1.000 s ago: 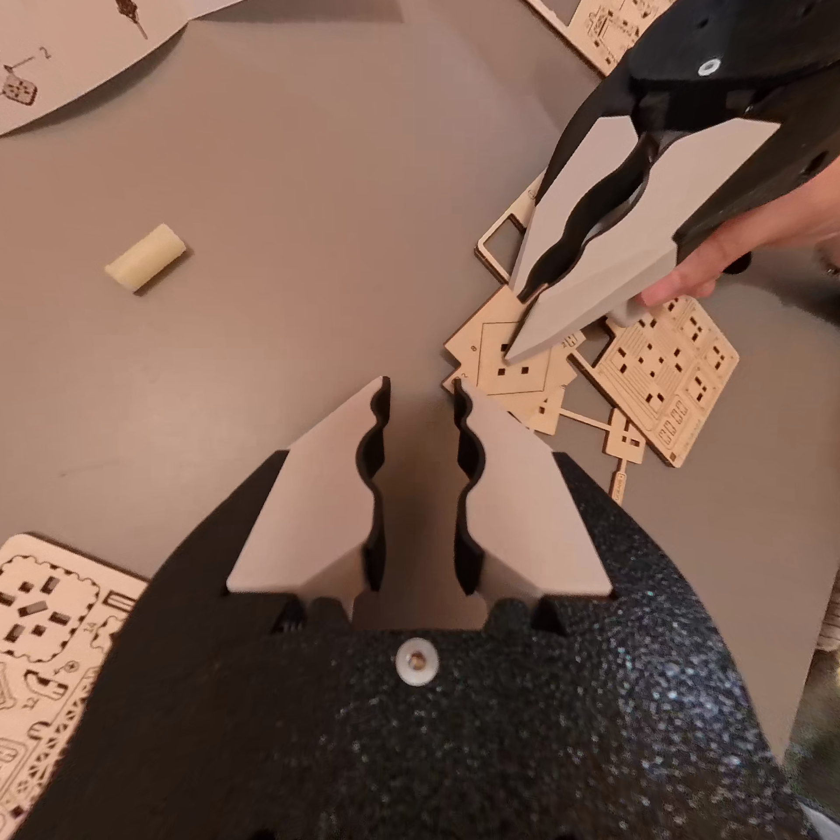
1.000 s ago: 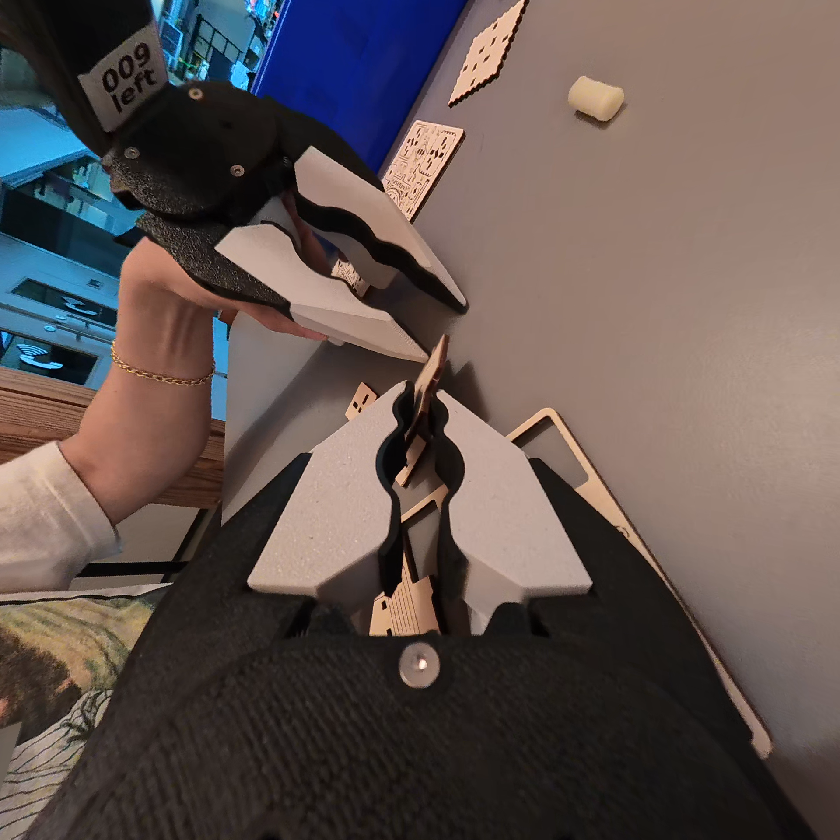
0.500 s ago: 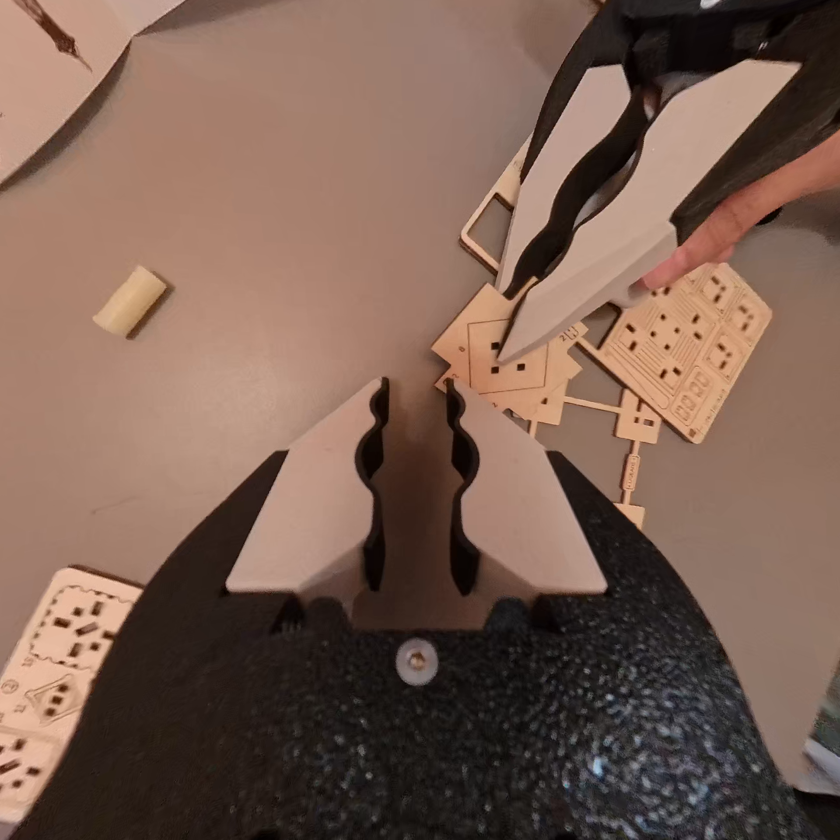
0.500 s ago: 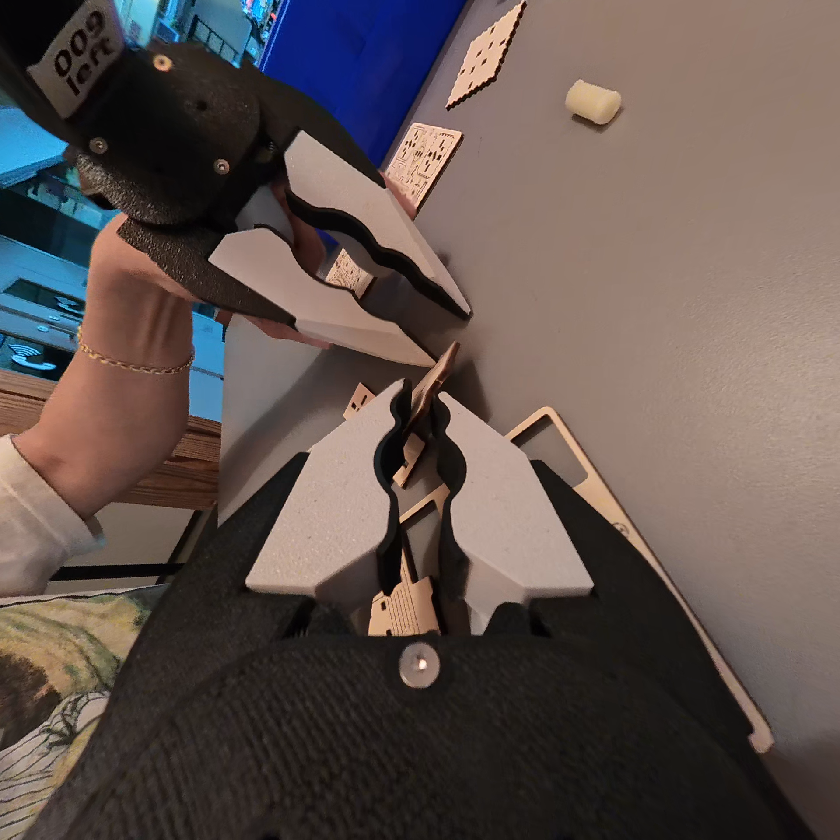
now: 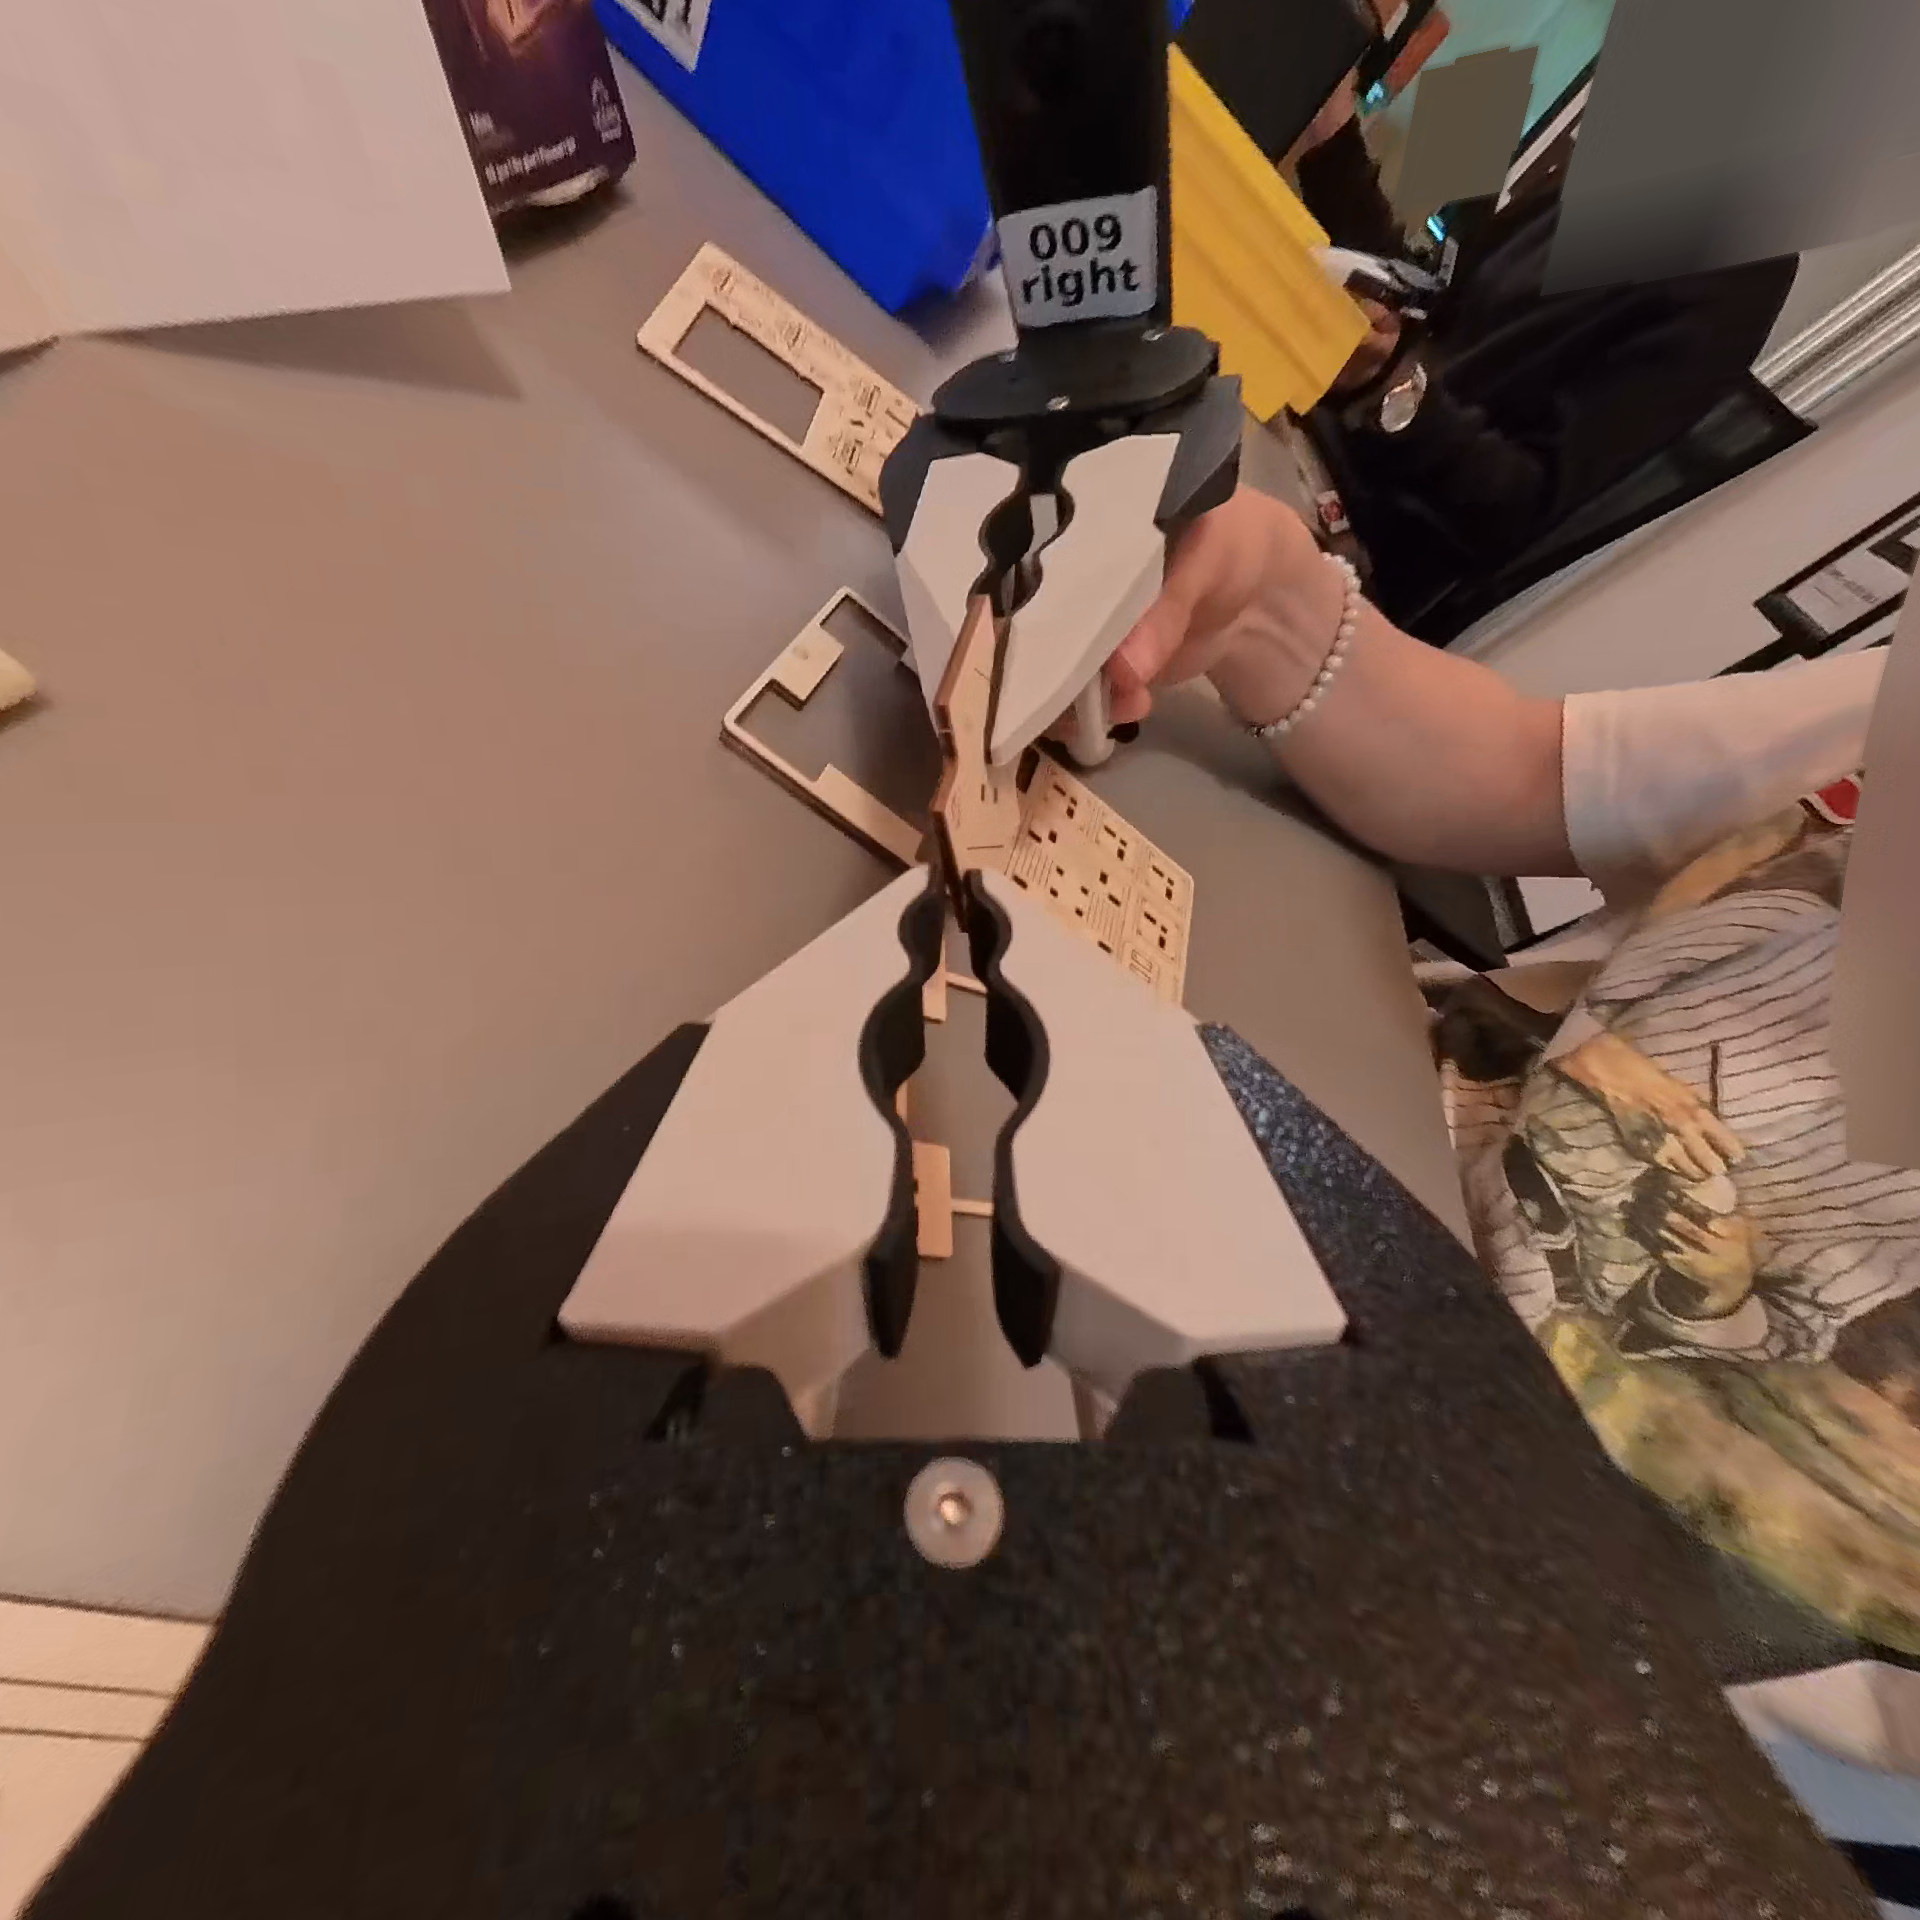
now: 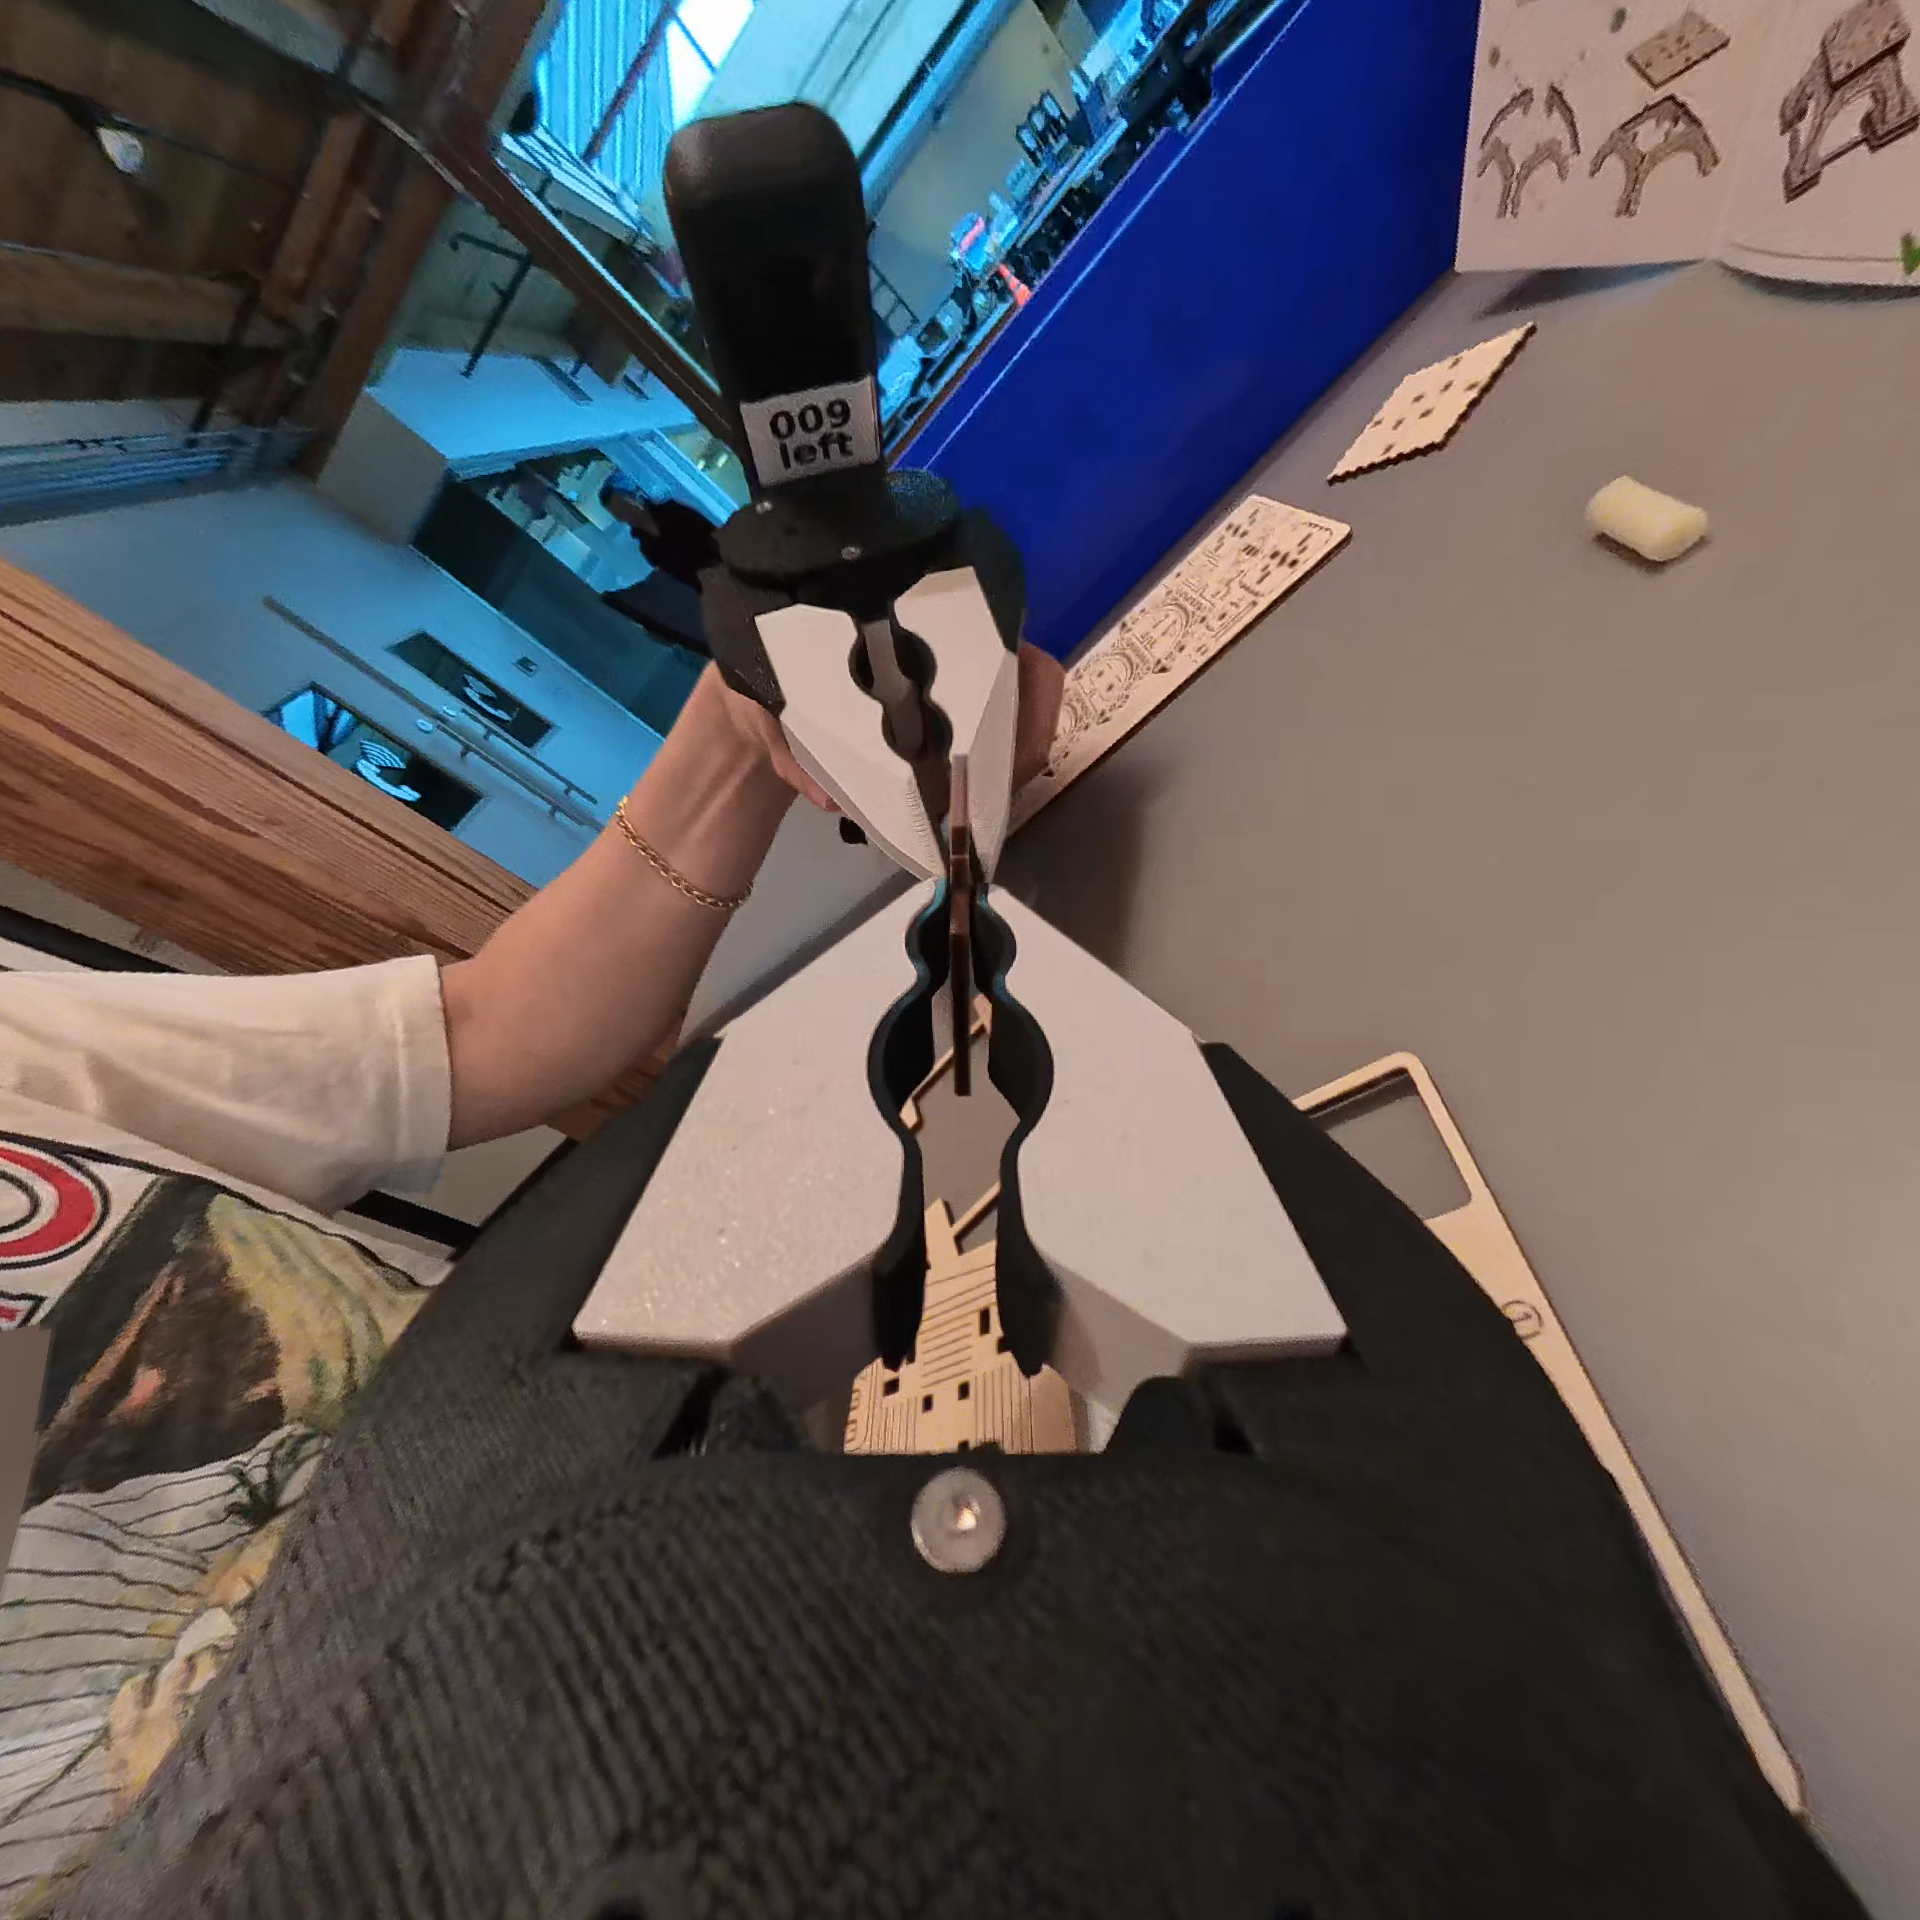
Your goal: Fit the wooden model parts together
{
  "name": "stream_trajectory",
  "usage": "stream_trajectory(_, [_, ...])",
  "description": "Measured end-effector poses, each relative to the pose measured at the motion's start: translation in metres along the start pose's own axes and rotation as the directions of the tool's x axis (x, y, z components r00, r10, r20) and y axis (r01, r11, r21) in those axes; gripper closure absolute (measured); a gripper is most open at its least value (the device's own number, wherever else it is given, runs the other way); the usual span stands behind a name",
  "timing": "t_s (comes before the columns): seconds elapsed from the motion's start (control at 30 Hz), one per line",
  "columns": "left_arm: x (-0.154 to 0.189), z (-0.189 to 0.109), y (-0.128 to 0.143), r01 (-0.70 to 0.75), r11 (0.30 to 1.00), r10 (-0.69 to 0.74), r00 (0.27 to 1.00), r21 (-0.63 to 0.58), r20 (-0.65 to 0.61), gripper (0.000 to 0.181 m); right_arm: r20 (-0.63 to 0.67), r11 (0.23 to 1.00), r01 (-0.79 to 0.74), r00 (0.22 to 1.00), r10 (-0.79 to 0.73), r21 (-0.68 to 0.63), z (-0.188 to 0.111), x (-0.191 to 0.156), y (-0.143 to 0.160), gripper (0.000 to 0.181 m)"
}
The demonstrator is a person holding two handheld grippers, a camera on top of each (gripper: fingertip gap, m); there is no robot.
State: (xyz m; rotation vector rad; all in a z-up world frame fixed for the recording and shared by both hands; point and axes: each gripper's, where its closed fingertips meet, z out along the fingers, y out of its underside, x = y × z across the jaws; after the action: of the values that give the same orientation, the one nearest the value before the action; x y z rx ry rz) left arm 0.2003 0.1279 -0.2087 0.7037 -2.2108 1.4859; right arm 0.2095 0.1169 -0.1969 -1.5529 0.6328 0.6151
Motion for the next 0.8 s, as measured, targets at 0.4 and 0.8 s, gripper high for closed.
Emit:
stream_trajectory(0.4, [0.020, -0.010, -0.004, -0.239, 0.962, 0.250, 0.965, -0.132, 0.077, 0.181, -0.101, 0.870, 0.479, 0.865, -0.491, -0.118, -0.002, -0.023, -0.002, 0.140])
stream_trajectory(0.8, [0.033, 0.016, -0.004, -0.302, 0.952, 0.302, 0.953, -0.045, -0.005, 0.181, -0.179, 0.846, 0.514, 0.827, -0.533, -0.145, -0.022, -0.025, 0.015, 0.147])
